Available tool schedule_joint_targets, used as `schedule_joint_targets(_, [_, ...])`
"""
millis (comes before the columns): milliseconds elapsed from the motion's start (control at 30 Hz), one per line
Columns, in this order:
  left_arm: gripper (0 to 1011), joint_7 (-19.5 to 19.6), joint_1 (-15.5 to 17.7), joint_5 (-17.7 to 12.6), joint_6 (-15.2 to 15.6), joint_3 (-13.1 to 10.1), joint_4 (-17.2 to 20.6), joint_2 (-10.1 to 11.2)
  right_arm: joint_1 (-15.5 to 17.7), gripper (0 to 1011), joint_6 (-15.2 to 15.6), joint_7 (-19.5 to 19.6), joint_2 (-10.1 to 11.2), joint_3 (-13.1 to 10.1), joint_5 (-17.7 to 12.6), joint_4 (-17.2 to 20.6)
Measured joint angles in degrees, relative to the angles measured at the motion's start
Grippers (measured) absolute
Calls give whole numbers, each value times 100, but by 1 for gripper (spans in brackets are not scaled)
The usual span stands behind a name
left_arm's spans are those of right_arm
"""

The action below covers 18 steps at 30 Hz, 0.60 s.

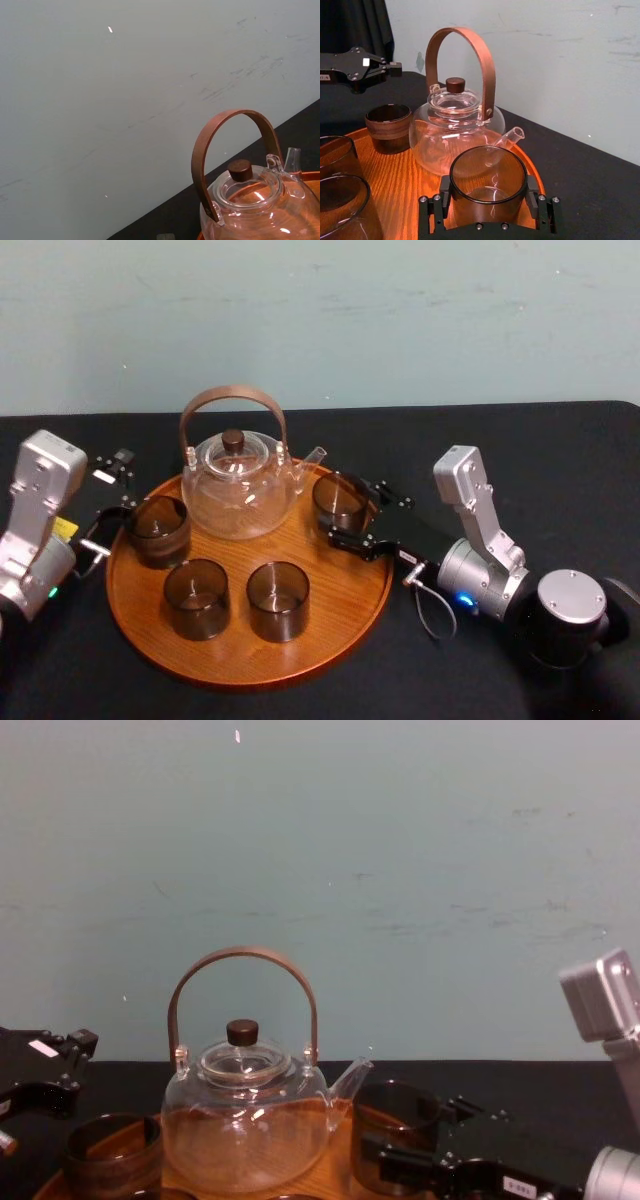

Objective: Pick up the glass from the table and place it on the tray.

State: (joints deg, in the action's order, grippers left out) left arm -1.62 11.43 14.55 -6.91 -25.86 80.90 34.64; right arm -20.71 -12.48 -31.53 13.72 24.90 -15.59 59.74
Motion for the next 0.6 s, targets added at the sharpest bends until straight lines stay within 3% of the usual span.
schedule_joint_targets(600, [0, 0, 0, 0, 0, 0, 0, 0, -102, 893, -4, 32, -97, 118, 97, -251])
